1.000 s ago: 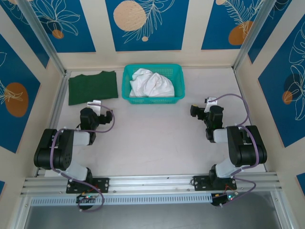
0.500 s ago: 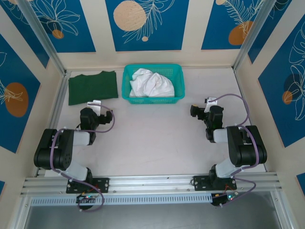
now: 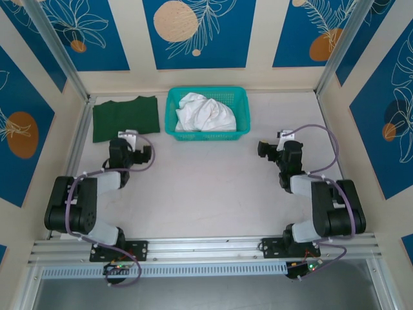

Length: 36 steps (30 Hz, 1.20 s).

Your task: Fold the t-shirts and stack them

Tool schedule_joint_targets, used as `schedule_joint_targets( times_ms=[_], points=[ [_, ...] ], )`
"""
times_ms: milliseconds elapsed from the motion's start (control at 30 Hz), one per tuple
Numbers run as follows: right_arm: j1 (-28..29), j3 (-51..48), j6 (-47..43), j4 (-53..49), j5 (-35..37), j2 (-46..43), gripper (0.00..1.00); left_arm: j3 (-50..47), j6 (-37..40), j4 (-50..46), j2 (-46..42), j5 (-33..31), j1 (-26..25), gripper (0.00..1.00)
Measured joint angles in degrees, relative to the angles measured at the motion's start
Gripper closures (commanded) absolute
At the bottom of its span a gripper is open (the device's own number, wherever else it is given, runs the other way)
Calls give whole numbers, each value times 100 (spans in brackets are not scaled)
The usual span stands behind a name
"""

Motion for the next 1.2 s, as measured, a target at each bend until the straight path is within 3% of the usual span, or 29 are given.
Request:
schedule_joint_targets(
  times_ms=[233,367,467,533,700,867,1033,1133,1200],
  points=[
    [-35,1401,1121,-2035,177,-1305,1,1121,-918,-754,-697,184,66,0],
    [-391,2605,2057,-3244,-280,-1187,0,1917,-1845,-940,-597,472,184,0],
    [-452,3375,2605,-3917,-586,-769,11,1980,-2868,-968,-584,448,219,0],
    [-195,3991,2817,-4395,-610,-282,15,1969,-3355,-1054,-516,428,225,0],
    [1058,6131,2920,-5810,-479,1567,20,1969,-3969,-1563,-358,212,83,0],
    [1969,8566,2924,-7276,-461,3805,17,1982,-4218,-2063,-240,-192,-479,0],
    [2387,10391,2909,-8323,-358,5519,5,1991,-4280,-2575,-114,-389,-1226,0],
    [2450,11462,2938,-8817,-293,6376,5,1991,-4269,-2872,-116,-439,-1517,0],
    [2428,11947,2942,-9003,-286,6784,11,1967,-4258,-3008,-131,-479,-1617,0]
  ],
)
